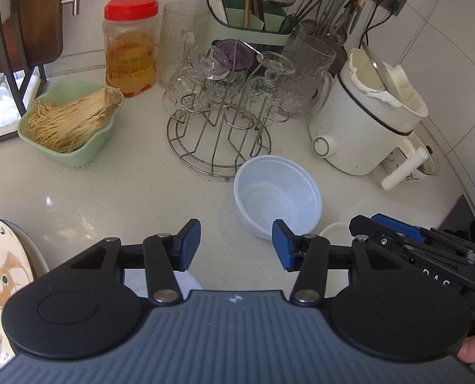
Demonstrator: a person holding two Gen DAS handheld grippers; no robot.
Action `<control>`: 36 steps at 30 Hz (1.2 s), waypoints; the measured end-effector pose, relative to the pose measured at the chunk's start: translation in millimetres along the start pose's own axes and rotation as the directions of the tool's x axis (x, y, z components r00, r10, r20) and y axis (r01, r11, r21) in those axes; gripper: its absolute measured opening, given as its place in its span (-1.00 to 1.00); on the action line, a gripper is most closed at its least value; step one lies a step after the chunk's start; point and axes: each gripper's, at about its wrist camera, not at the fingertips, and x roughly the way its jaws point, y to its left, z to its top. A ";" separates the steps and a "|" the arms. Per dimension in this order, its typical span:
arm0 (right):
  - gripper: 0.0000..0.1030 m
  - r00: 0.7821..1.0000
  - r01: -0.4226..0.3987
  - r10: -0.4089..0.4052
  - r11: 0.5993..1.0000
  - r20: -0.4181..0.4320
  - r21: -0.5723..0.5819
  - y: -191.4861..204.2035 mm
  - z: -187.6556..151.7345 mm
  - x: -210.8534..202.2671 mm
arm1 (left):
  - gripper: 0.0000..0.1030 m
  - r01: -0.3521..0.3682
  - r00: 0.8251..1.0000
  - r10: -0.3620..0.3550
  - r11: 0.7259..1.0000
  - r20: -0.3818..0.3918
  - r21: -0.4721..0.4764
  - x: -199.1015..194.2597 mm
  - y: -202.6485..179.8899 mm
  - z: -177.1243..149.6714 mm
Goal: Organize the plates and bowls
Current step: 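Lower the blue-tinted bowl onto the counter and open both grippers, then move both grippers to the white bowl by the rice cooker and grasp its rim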
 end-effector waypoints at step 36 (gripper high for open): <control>-0.51 0.987 0.057 -0.047 0.996 -0.153 0.066 -27.6 25.9 111.6 | -0.60 0.158 0.971 -0.166 0.986 -0.170 -0.056 113.8 21.4 50.8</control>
